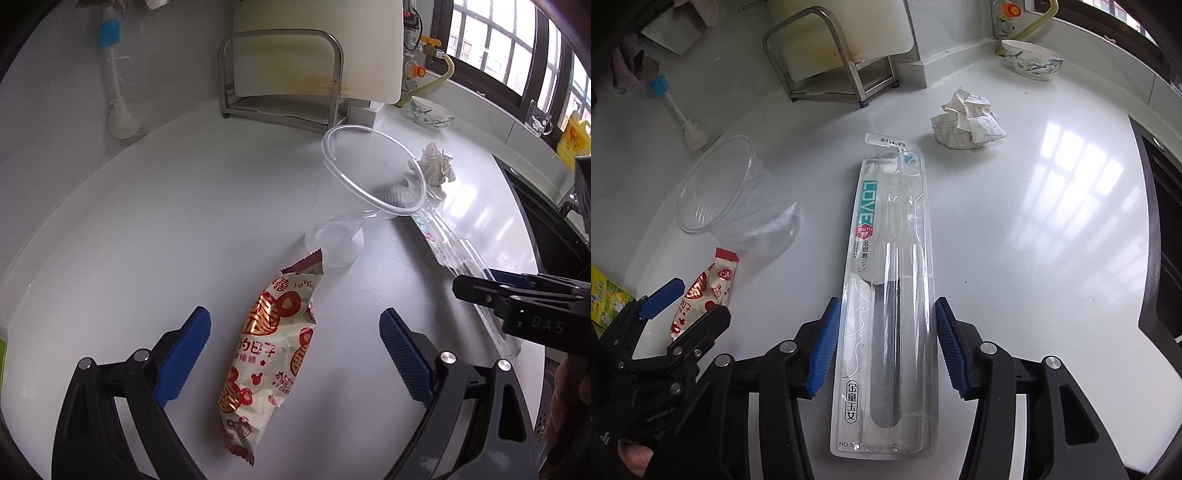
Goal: Collect trash
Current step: 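Grasp the toothbrush package with the right tool while the left tool grasps the snack wrapper, then carry the toothbrush package and snack wrapper over the bin and release both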
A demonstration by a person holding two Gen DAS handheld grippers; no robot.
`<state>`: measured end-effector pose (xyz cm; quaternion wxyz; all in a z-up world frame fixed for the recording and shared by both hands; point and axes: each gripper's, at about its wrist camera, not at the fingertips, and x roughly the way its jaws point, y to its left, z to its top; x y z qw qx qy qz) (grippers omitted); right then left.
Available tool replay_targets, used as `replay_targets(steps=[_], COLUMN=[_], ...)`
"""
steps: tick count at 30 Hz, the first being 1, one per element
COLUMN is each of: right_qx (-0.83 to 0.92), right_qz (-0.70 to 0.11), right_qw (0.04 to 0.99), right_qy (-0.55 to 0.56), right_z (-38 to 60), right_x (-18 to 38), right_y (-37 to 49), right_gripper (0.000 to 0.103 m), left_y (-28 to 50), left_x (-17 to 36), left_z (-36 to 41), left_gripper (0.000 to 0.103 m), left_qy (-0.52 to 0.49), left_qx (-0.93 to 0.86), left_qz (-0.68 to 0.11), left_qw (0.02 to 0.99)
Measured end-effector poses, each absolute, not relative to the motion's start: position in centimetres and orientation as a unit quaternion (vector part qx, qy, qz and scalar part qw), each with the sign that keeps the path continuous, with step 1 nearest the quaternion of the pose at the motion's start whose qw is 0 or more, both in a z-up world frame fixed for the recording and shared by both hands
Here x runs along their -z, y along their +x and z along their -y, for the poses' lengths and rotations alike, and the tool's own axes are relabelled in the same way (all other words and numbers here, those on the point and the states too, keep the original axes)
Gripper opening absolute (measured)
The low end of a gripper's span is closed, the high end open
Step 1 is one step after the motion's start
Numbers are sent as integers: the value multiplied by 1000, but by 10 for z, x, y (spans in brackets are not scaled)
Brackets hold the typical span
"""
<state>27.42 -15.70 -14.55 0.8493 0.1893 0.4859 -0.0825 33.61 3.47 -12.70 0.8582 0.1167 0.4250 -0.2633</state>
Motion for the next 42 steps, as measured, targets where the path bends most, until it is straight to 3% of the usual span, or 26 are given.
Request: replay_targets(steps=[4, 8, 11, 25, 42], right_qx=[78, 73, 68, 62, 38], right_qz=[-483, -484, -483, -472, -461], right_qw=[851, 852, 852, 860, 866], right_qy=[189, 188, 188, 185, 191], right_z=[153, 148, 144, 144, 180], right_x=[143, 143, 142, 123, 94], right_y=[271, 268, 268, 228, 87], right_gripper=[50, 50, 50, 50, 50], left_y=[339, 339, 336, 296, 172], left_x=[132, 140, 140, 101, 58], left_z=[-39, -43, -47, -60, -5], left_gripper=[86, 49, 33, 31, 31], left_qy=[112, 123, 117, 94, 93], left_qx=[259, 252, 253, 250, 264], left_qz=[-423, -435, -438, -431, -429], left_qw=[861, 856, 854, 862, 859])
